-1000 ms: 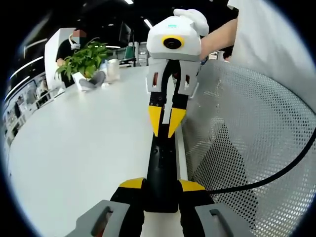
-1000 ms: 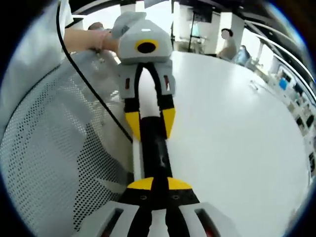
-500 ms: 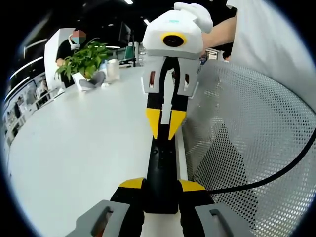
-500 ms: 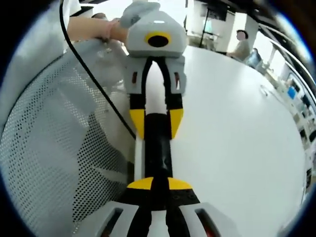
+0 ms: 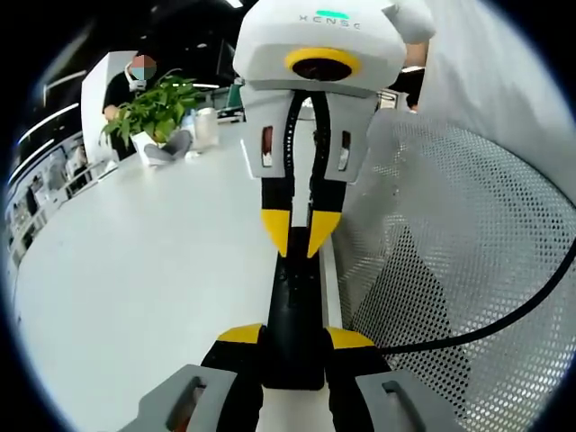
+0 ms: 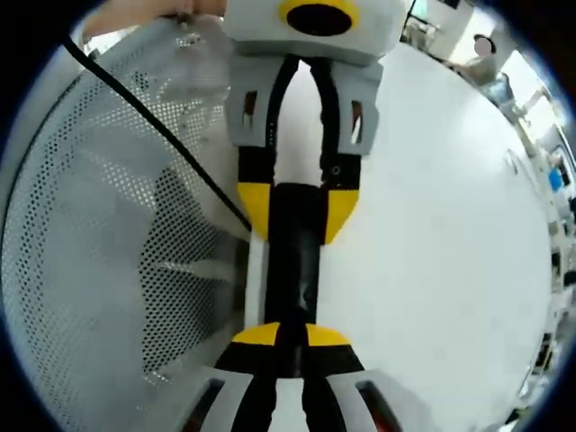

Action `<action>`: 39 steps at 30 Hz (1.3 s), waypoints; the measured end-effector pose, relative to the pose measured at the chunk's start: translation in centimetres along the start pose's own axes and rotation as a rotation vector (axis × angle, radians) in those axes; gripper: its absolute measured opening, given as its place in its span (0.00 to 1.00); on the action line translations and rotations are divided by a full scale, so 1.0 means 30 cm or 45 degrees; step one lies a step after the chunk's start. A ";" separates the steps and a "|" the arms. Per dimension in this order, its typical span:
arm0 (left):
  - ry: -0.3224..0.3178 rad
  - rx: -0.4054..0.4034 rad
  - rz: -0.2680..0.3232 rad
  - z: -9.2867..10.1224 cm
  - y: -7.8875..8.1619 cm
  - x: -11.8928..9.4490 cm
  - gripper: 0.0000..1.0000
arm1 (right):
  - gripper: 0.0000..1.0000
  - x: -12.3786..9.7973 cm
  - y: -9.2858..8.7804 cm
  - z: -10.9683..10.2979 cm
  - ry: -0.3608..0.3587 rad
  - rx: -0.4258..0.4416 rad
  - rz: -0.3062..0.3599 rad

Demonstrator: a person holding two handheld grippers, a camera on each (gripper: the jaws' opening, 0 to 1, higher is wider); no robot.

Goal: Press the specified remote control buttons in sequence, fully releasing each button before pressing the next.

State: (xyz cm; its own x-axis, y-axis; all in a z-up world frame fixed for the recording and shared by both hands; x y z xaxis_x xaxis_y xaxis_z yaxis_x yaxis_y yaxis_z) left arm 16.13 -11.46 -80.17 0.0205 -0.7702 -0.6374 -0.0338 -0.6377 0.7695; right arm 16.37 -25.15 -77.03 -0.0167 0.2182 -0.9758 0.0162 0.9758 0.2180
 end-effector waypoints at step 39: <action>-0.001 0.006 -0.003 0.000 0.001 0.000 0.25 | 0.03 0.001 -0.019 0.009 0.042 0.064 0.187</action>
State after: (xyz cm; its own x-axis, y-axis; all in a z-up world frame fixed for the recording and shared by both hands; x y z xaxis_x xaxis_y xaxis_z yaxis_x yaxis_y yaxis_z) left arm 16.12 -11.48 -80.15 0.0195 -0.7688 -0.6392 -0.0382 -0.6395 0.7679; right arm 16.62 -25.71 -77.19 -0.0432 0.3599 -0.9320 0.0707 0.9316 0.3565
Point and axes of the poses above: the point that each gripper's makers call its tool centre point, and the gripper's own axes: x roughly forward along the fingers, z roughly to its right, y roughly out of its top, the point moved 9 cm from there along -x, roughly backward along the fingers, and after that the axes turned 6 degrees about x, right-handed, at the moved point
